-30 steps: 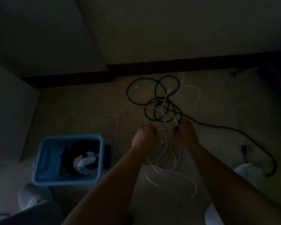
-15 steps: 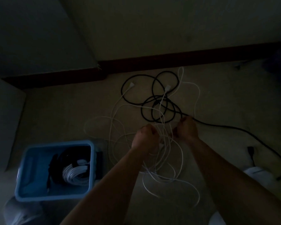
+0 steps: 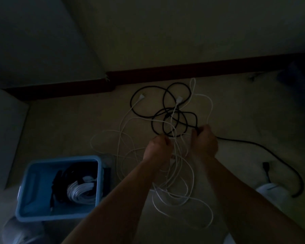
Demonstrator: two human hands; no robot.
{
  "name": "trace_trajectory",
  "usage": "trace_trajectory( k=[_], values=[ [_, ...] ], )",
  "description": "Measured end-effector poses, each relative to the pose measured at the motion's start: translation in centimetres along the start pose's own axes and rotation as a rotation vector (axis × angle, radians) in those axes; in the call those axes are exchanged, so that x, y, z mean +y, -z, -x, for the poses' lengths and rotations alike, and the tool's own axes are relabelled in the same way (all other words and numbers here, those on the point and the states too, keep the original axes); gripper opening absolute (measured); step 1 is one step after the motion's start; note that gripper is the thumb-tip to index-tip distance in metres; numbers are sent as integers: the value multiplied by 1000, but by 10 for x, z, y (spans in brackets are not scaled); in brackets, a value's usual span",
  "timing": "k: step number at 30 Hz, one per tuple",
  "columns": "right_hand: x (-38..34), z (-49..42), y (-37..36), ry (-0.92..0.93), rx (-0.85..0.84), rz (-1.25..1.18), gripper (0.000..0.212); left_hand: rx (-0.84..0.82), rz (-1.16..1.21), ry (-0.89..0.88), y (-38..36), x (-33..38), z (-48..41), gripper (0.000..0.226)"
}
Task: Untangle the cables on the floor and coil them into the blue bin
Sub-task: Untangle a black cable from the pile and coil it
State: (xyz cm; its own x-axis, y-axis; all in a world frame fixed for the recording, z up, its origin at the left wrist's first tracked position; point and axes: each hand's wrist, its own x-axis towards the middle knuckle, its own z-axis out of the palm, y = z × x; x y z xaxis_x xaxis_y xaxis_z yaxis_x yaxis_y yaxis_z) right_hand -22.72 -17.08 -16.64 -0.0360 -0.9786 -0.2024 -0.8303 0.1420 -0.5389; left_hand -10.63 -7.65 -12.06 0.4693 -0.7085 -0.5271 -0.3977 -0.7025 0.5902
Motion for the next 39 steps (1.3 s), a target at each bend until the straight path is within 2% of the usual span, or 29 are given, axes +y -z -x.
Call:
trace_trajectory(
  k=[4, 10, 12, 16, 19, 22, 23, 25, 27, 29, 32, 34, 35, 37, 39],
  values=[
    [-23, 10, 32, 270, 123, -157, 18, 54, 47, -70, 24, 27, 20, 24],
    [-85, 47, 98, 544, 74, -340, 14, 173, 315, -167, 76, 69, 64, 44],
    [-109, 64, 122, 591, 54, -428, 10, 211, 293, -237, 97, 82, 79, 49],
    [-156, 102, 175, 672, -7, -510, 10, 238, 154, -352, 146, 108, 124, 30],
    [-181, 119, 206, 721, -63, -558, 19, 244, 255, -366, 173, 118, 154, 22],
    [-200, 136, 238, 690, -305, -651, 32, 257, 364, -370, 201, 125, 184, 46],
    [-204, 145, 248, 675, -422, -704, 30, 258, 407, -388, 209, 129, 197, 45],
    [-211, 154, 265, 667, -631, -791, 24, 234, 546, -429, 225, 136, 219, 28],
    [-217, 159, 284, 639, -730, -750, 39, 207, 702, -471, 242, 145, 242, 20],
    [-220, 158, 302, 625, -759, -657, 44, 160, 889, -499, 262, 155, 265, 20],
    [-222, 154, 321, 688, -647, -479, 44, 78, 1074, -506, 292, 162, 298, 31],
    [-222, 156, 332, 746, -433, -386, 39, 11, 1115, -474, 300, 156, 309, 48],
    [-224, 159, 337, 784, -317, -381, 35, -14, 1123, -461, 300, 152, 311, 48],
    [-230, 172, 345, 827, -196, -495, 27, -14, 1086, -464, 295, 144, 312, 30],
    [-235, 184, 345, 856, -188, -588, 24, 36, 1040, -486, 288, 134, 308, 21]
  ],
)
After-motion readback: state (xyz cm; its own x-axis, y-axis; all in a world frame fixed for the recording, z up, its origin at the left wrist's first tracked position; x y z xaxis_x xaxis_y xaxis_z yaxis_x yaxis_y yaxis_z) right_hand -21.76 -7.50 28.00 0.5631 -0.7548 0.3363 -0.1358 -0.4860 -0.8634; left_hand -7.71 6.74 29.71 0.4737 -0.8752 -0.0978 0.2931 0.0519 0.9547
